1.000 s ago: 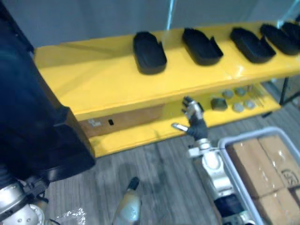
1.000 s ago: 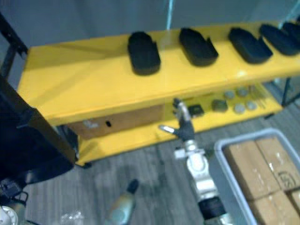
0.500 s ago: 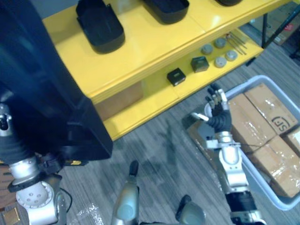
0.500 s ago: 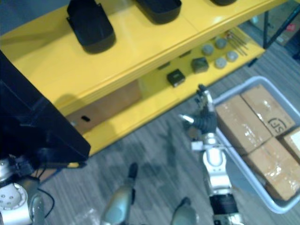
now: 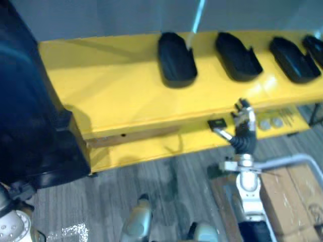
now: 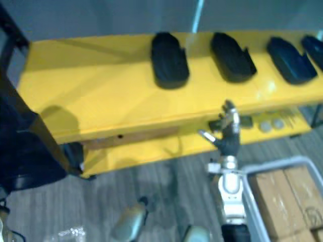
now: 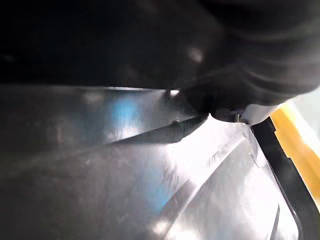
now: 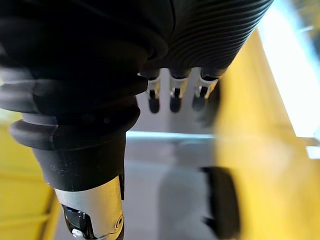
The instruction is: Walk over and take plastic housings, then place them on the shelf
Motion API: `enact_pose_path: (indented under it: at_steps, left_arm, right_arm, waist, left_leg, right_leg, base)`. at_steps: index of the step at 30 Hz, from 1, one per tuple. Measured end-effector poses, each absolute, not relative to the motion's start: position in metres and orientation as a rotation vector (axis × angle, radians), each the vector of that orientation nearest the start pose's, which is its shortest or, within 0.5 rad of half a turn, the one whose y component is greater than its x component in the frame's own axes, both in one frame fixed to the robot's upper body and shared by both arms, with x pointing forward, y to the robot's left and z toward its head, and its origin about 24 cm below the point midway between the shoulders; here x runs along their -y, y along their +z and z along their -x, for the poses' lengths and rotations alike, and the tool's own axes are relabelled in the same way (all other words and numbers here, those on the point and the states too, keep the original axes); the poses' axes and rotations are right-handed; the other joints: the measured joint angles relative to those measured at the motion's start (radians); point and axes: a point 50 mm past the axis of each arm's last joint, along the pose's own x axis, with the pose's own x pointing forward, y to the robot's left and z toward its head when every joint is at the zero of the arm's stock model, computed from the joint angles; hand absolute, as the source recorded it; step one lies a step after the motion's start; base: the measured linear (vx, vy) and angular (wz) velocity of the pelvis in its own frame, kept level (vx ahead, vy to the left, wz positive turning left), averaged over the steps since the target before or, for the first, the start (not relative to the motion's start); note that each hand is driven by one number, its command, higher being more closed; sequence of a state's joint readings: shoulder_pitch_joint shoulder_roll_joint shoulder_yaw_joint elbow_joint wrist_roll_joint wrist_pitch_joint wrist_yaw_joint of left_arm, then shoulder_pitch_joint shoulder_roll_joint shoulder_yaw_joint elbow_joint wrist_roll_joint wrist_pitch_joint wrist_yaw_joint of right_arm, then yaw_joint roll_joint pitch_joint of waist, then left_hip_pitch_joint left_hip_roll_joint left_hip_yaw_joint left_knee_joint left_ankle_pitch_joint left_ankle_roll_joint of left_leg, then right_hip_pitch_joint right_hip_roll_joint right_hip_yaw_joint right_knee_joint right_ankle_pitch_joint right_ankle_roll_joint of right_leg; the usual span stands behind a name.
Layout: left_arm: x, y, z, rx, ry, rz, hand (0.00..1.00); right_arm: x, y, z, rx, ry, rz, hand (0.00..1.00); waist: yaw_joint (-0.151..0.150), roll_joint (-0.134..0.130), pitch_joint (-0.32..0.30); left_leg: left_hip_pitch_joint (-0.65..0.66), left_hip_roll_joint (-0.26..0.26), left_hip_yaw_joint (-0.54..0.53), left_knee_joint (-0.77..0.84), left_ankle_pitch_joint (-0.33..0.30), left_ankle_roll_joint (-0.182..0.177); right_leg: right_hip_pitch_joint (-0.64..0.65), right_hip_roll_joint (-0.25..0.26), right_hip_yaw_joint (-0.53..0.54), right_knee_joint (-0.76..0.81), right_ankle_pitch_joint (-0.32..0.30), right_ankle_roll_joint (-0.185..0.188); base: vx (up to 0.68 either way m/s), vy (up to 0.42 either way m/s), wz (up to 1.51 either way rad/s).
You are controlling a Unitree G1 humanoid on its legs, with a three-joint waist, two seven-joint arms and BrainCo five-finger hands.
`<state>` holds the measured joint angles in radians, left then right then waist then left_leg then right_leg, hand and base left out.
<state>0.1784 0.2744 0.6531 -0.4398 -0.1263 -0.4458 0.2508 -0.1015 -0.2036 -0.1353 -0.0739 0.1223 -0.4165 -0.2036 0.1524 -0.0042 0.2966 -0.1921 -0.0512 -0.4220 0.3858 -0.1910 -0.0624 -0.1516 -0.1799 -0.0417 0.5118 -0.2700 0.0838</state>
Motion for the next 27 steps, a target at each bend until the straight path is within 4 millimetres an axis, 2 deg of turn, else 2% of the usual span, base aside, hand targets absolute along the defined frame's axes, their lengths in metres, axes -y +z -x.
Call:
enact_pose_path:
  at_steps: [1, 2, 3, 4, 5, 6, 7, 9, 10, 11, 12, 15, 17, 18, 21, 22, 23, 24, 25, 26, 27]
  left_arm:
    - [-0.306, 0.189, -0.142, 0.862, 0.72, -0.342, 1.0]
    - [-0.305, 0.186, -0.147, 0.847, 0.707, -0.305, 1.0]
    - [-0.303, 0.184, -0.149, 0.836, 0.701, -0.293, 1.0]
    - [-0.3, 0.18, -0.149, 0.807, 0.686, -0.288, 1.0]
    - [-0.299, 0.179, -0.149, 0.792, 0.678, -0.29, 1.0]
    - [-0.293, 0.166, -0.149, 0.736, 0.674, -0.263, 1.0]
    - [-0.287, 0.152, -0.145, 0.664, 0.673, -0.233, 1.0]
    - [-0.286, 0.145, -0.141, 0.622, 0.679, -0.246, 1.0]
    - [-0.285, 0.147, -0.143, 0.625, 0.669, -0.257, 1.0]
    - [-0.284, 0.149, -0.144, 0.643, 0.666, -0.252, 1.0]
    - [-0.283, 0.151, -0.145, 0.654, 0.664, -0.252, 1.0]
    - [-0.286, 0.152, -0.147, 0.652, 0.675, -0.255, 1.0]
    - [-0.293, 0.148, -0.148, 0.622, 0.729, -0.25, 1.0]
    - [-0.297, 0.147, -0.149, 0.609, 0.744, -0.253, 1.0]
    - [-0.316, 0.141, -0.154, 0.52, 0.769, -0.303, 1.0]
    - [-0.322, 0.14, -0.157, 0.491, 0.772, -0.319, 1.0]
    - [-0.328, 0.14, -0.162, 0.465, 0.771, -0.337, 1.0]
    - [-0.331, 0.14, -0.165, 0.449, 0.77, -0.346, 1.0]
    - [-0.34, 0.14, -0.172, 0.404, 0.775, -0.364, 1.0]
    - [-0.346, 0.139, -0.176, 0.377, 0.78, -0.372, 1.0]
    - [-0.357, 0.137, -0.182, 0.318, 0.789, -0.392, 1.0]
  right_arm:
    - [0.226, 0.137, -0.251, 0.631, -0.316, 0.059, 0.0]
    - [0.242, 0.14, -0.248, 0.626, -0.399, 0.093, 0.0]
    - [0.248, 0.141, -0.246, 0.629, -0.429, 0.102, 0.0]
    - [0.255, 0.146, -0.245, 0.648, -0.469, 0.109, 0.0]
    - [0.256, 0.149, -0.245, 0.66, -0.484, 0.108, 0.0]
    - [0.261, 0.156, -0.244, 0.682, -0.514, 0.116, 0.0]
    - [0.264, 0.157, -0.244, 0.684, -0.547, 0.117, 0.0]
    - [0.269, 0.157, -0.241, 0.683, -0.604, 0.111, 0.0]
    - [0.278, 0.157, -0.234, 0.684, -0.694, 0.136, 0.0]
    - [0.289, 0.157, -0.226, 0.686, -0.79, 0.162, 0.0]
    - [0.296, 0.155, -0.219, 0.686, -0.867, 0.173, 0.0]
    - [0.317, 0.149, -0.191, 0.692, -1.112, 0.217, 0.0]
    - [0.333, 0.145, -0.157, 0.704, -1.312, 0.229, 0.0]
    - [0.336, 0.143, -0.15, 0.7, -1.351, 0.234, 0.0]
    - [0.35, 0.122, -0.115, 0.606, -1.486, 0.273, 0.0]
    - [0.355, 0.107, -0.105, 0.525, -1.518, 0.288, 0.0]
    - [0.361, 0.087, -0.095, 0.412, -1.536, 0.281, 0.0]
    - [0.362, 0.076, -0.091, 0.355, -1.538, 0.26, 0.0]
    - [0.364, 0.051, -0.083, 0.219, -1.533, 0.245, 0.0]
    - [0.364, 0.039, -0.078, 0.149, -1.525, 0.244, 0.0]
    - [0.36, 0.015, -0.07, 0.018, -1.501, 0.232, 0.0]
  waist:
    - [-0.003, -0.005, -0.006]
    - [-0.004, -0.006, -0.014]
    - [-0.002, -0.019, -0.023]
    - [0.0, -0.039, -0.036]
    - [0.0, -0.053, -0.044]
    - [-0.005, -0.026, -0.049]
    - [0.0, 0.019, -0.071]
    - [-0.002, 0.047, -0.088]
    - [-0.009, 0.064, -0.098]
    - [-0.023, 0.073, -0.101]
    - [-0.032, 0.074, -0.1]
    - [-0.066, 0.074, -0.1]
    - [-0.101, 0.062, -0.099]
    - [-0.105, 0.059, -0.098]
    - [-0.145, 0.043, -0.107]
    - [-0.163, 0.041, -0.11]
    - [-0.172, 0.041, -0.11]
    - [-0.174, 0.042, -0.111]
    - [-0.184, 0.05, -0.116]
    - [-0.192, 0.054, -0.118]
    - [-0.2, 0.065, -0.124]
  left_leg:
    - [0.012, -0.007, -0.035, 0.01, -0.011, -0.012]
    - [0.033, -0.019, -0.086, 0.027, -0.032, -0.042]
    - [0.038, -0.022, -0.094, 0.034, -0.04, -0.054]
    - [0.034, -0.023, -0.073, 0.048, -0.052, -0.073]
    - [0.027, -0.022, -0.046, 0.056, -0.059, -0.085]
    - [0.012, 0.024, 0.01, 0.082, -0.076, -0.105]
    - [0.0, 0.102, 0.093, 0.066, -0.074, -0.107]
    - [0.004, 0.174, 0.193, 0.015, -0.039, -0.095]
    - [0.022, 0.204, 0.251, -0.049, 0.007, -0.108]
    - [0.038, 0.212, 0.278, -0.112, 0.05, -0.13]
    - [0.053, 0.21, 0.296, -0.148, 0.071, -0.129]
    - [0.083, 0.204, 0.327, -0.169, 0.075, -0.126]
    - [0.098, 0.194, 0.363, -0.171, 0.066, -0.111]
    - [0.104, 0.193, 0.377, -0.172, 0.065, -0.108]
    - [0.125, 0.183, 0.414, -0.189, 0.064, -0.104]
    - [0.139, 0.179, 0.431, -0.2, 0.065, -0.102]
    - [0.154, 0.178, 0.449, -0.211, 0.067, -0.1]
    - [0.161, 0.179, 0.461, -0.216, 0.067, -0.1]
    - [0.164, 0.18, 0.474, -0.223, 0.067, -0.1]
    - [0.168, 0.18, 0.477, -0.228, 0.068, -0.098]
    - [0.176, 0.179, 0.488, -0.242, 0.073, -0.096]
  right_leg:
    - [-0.012, 0.007, 0.047, -0.031, 0.006, 0.01]
    - [-0.02, 0.004, 0.078, -0.047, 0.02, 0.035]
    - [-0.019, -0.001, 0.076, -0.054, 0.026, 0.046]
    - [-0.016, -0.016, 0.061, -0.072, 0.044, 0.049]
    - [-0.012, -0.022, 0.057, -0.085, 0.086, 0.032]
    - [0.013, -0.007, 0.009, -0.075, 0.061, 0.082]
    - [0.034, 0.033, -0.029, -0.099, 0.06, 0.062]
    - [0.046, 0.057, -0.059, -0.123, 0.061, 0.047]
    - [0.049, 0.058, -0.079, -0.128, 0.063, 0.043]
    - [0.05, 0.051, -0.092, -0.131, 0.064, 0.042]
    - [0.05, 0.044, -0.093, -0.134, 0.064, 0.042]
    - [0.071, 0.032, -0.088, -0.162, 0.073, 0.046]
    - [0.083, 0.021, -0.066, -0.189, 0.085, 0.054]
    - [0.084, 0.02, -0.057, -0.196, 0.089, 0.056]
    - [0.083, 0.008, -0.029, -0.212, 0.097, 0.064]
    - [0.083, 0.004, -0.014, -0.212, 0.097, 0.064]
    - [0.083, 0.003, 0.002, -0.215, 0.099, 0.067]
    - [0.082, 0.005, 0.013, -0.216, 0.1, 0.068]
    - [0.083, 0.006, 0.021, -0.225, 0.104, 0.068]
    - [0.083, 0.006, 0.023, -0.23, 0.107, 0.069]
    - [0.083, 0.007, 0.033, -0.242, 0.116, 0.07]
  base:
    - [0.36, -0.297, 1.54]
    - [0.31, -0.318, 1.28]
    - [0.36, -0.443, 1.38]
    - [0.21, -0.332, 0.93]
    - [0.18, -0.411, 1.12]
    - [0.12, -0.46, 0.83]
    - [0.1, -0.443, 0.69]
    - [0.07, -0.278, 0.4]
    - [0.09, -0.21, 0.47]
    - [0.08, -0.165, 0.37]
    - [0.06, -0.073, 0.14]
    - [0.04, 0.023, -0.13]
    - [0.04, 0.091, -0.28]
    - [0.03, 0.093, -0.37]
    - [0.03, 0.075, -0.3]
    - [0.05, 0.055, -0.34]
    - [0.03, 0.034, -0.37]
    - [0.0, 0.023, -0.39]
    - [-0.01, 0.013, -0.25]
    - [0.0, 0.014, -0.25]
    - [0.02, 0.018, -0.2]
